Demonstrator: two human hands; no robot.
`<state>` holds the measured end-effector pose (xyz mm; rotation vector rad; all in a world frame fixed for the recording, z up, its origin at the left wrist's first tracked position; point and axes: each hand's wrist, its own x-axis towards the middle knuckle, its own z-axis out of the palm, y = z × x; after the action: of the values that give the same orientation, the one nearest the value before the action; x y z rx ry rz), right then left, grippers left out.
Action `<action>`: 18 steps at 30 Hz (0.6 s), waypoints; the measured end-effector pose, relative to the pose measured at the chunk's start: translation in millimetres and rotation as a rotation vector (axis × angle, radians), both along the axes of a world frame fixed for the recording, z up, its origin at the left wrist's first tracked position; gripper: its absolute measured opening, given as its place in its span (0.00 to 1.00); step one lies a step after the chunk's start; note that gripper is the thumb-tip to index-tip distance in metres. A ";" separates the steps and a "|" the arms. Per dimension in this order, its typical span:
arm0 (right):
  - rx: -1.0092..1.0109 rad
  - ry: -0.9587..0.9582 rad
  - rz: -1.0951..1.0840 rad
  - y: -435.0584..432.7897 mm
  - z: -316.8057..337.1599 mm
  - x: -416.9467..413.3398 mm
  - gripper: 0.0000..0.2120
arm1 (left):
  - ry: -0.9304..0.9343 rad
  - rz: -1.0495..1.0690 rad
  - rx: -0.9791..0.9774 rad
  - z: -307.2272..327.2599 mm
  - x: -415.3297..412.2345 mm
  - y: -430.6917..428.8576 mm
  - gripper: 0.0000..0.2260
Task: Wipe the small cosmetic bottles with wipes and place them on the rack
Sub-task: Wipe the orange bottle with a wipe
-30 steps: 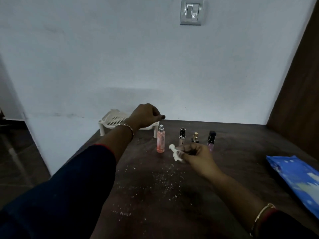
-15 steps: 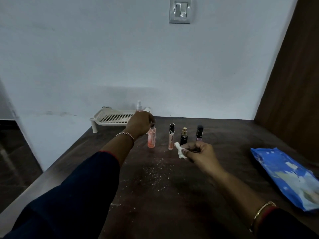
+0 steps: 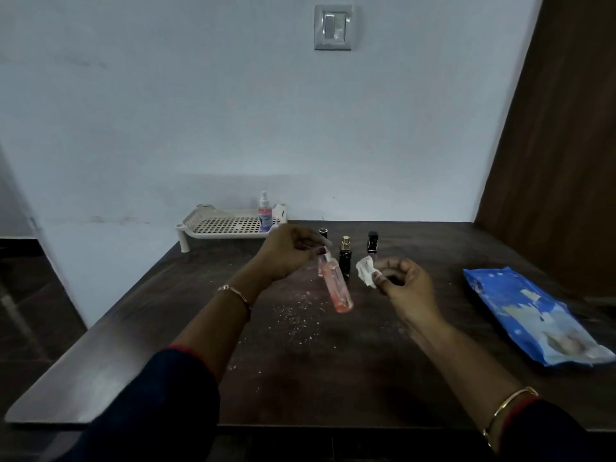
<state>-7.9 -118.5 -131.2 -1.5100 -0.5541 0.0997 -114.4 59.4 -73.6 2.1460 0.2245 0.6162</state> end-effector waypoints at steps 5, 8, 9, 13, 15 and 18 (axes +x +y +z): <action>0.055 -0.083 -0.066 -17.7 -6.3 -10.3 0.14 | -0.029 0.000 -0.090 -27.5 12.2 -45.9 0.08; 0.059 -0.147 -0.108 -24.4 -10.1 -9.8 0.13 | -0.035 0.033 -0.109 -37.9 21.7 -63.2 0.08; 0.057 -0.175 -0.121 -26.2 -10.9 -9.4 0.13 | -0.040 0.046 -0.119 -39.5 25.0 -66.5 0.08; 0.034 -0.291 -0.129 -27.3 -13.0 -10.0 0.15 | -0.041 0.088 -0.148 -37.6 35.8 -72.3 0.08; -0.055 -0.462 -0.136 -29.3 -16.6 -9.6 0.17 | -0.040 0.096 -0.165 -37.4 40.4 -72.6 0.07; -0.187 -0.689 -0.126 -36.8 -19.0 -8.4 0.14 | -0.030 0.077 -0.152 -37.1 46.3 -73.7 0.05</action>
<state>-16.3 -155.3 -150.3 -1.7511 -1.0123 -0.4970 -68.0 -14.3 -110.8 1.9884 0.3287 0.6545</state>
